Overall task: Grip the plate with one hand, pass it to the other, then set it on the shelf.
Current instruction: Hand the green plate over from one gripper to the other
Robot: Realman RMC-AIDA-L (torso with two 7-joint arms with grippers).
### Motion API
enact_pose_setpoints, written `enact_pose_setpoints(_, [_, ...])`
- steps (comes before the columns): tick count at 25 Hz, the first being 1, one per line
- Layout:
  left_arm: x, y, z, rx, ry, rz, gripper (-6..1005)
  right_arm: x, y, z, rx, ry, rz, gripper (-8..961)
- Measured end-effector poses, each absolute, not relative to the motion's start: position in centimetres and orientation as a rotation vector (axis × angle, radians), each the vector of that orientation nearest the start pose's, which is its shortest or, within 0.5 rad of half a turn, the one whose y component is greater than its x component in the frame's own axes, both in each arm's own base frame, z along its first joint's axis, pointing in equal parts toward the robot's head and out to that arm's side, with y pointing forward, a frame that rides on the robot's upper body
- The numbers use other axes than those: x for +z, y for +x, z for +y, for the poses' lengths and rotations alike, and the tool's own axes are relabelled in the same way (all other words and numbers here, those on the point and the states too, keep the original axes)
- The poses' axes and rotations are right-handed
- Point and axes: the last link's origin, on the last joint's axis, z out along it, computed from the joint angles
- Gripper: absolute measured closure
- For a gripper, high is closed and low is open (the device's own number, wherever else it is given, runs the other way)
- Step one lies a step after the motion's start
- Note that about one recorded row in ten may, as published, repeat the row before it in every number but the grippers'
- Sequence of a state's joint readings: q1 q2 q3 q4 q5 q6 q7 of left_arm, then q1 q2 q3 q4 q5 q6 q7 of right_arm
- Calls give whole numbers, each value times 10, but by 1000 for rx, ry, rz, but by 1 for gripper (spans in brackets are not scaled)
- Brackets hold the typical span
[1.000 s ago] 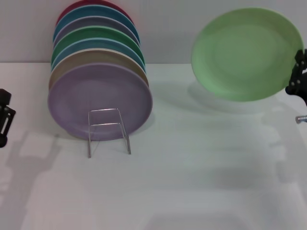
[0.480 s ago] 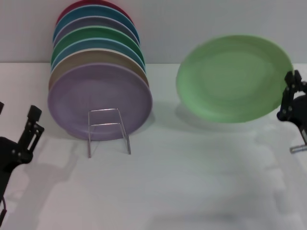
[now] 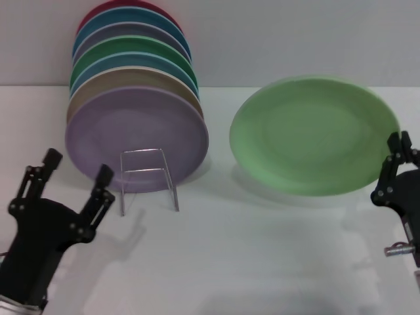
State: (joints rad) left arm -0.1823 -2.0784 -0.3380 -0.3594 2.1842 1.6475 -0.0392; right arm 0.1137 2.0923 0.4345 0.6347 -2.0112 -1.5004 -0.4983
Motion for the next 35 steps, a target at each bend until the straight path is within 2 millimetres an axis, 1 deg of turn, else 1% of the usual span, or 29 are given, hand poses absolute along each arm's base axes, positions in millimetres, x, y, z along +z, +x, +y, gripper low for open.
enact_pose_setpoints(2, [-54,-276,215,-1073,-1752,-313,199,-52,265,225,697,-1460,239,883])
enact_pose_setpoints(3, [-54,-276,215,-1073,-1752,-313,199,-55,261,223,690,-1458,240,883])
enact_pose_setpoints(4, [-59,-275,215,-1063,-1791,-318,199,-57,259,223,687,-1458,240,882])
enact_pose_setpoints(7, [-62,-275,215,-1057,-1807,-323,199,-60,254,221,675,-1460,234,881])
enact_pose_setpoints(8, [-63,-275,214,-1054,-1817,-325,199,-64,248,217,671,-1469,224,881])
enact_pose_setpoints(9, [-63,-275,214,-1054,-1817,-325,199,-64,248,217,671,-1469,224,880])
enact_pose_setpoints(13, [-70,-273,213,-1048,-1854,-333,199,-72,235,208,661,-1500,189,878])
enact_pose_setpoints(18, [-75,-270,217,-1041,-1884,-344,199,-77,229,204,666,-1524,185,876])
enact_pose_setpoints(25, [-83,-264,221,-1041,-1926,-356,200,-84,226,206,665,-1566,187,873])
enact_pose_setpoints(30, [-88,-260,228,-1034,-1955,-365,200,-90,222,212,667,-1611,177,871])
enact_pose_setpoints(35, [-92,-255,236,-1029,-1977,-371,200,-92,221,213,667,-1625,175,868])
